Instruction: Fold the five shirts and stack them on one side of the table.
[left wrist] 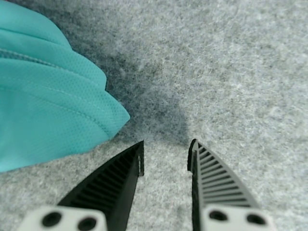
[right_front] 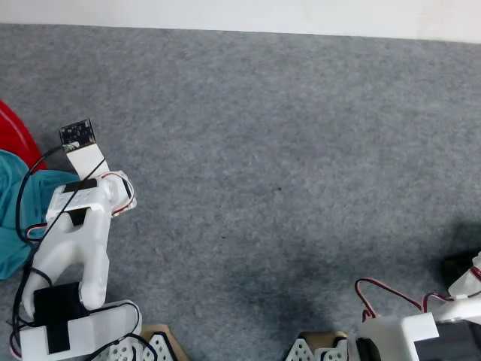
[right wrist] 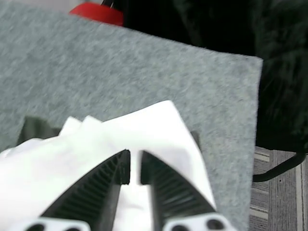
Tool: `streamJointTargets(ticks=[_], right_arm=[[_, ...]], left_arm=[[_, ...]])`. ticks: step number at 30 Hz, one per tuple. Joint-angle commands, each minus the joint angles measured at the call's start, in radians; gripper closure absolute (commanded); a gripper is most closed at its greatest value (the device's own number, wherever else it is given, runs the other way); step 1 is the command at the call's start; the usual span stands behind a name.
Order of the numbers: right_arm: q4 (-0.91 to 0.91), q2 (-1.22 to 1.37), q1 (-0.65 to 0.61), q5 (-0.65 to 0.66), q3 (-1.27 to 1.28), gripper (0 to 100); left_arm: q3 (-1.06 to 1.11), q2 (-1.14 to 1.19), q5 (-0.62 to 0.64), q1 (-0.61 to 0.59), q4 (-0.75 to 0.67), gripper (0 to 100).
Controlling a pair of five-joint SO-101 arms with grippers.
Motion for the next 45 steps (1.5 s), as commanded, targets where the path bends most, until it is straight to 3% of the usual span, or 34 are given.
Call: streamJointTargets(ticks=[1, 6, 11, 18, 21, 25, 29, 37, 41, 45], right_arm=[[0.021, -0.062, -0.016, 0.012, 0.015, 99.3], [0.124, -0.071, -0.039, 0.018, 0.059, 99.3], [0.364, -0.188, -0.125, 0.063, 0.076, 99.3], [0.552, -0.521, -0.334, 0.066, 0.271, 99.3], [0.556, -0.69, -0.467, 0.068, 0.455, 99.3], [0.553, -0.888, -0.72, 0.063, 0.711, 99.0], [0.542, -1.061, -0.964, 0.029, 0.898, 99.0], [0.412, -1.185, -1.11, -0.005, 1.075, 98.9], [0.369, -1.185, -1.133, 0.0, 1.148, 98.9], [0.369, -1.185, -1.133, 0.002, 1.152, 98.9]], left_arm=[[-0.004, -0.031, -0.008, 0.021, -0.012, 84], [-0.005, -0.039, -0.008, 0.021, -0.012, 84], [-0.008, -0.042, -0.006, -0.002, -0.011, 84], [-0.061, -0.174, -0.005, -0.239, 0.028, 84], [-0.062, -0.294, -0.014, -0.34, 0.061, 83], [-0.062, -0.446, -0.147, -0.456, 0.141, 83], [-0.15, -0.486, -0.19, -0.542, 0.276, 76], [-0.631, -0.17, -0.282, -0.599, 0.818, 75], [-0.875, 0.051, -0.282, -0.659, 0.928, 75], [-1.044, 0.222, -0.281, -0.717, 0.942, 75]])
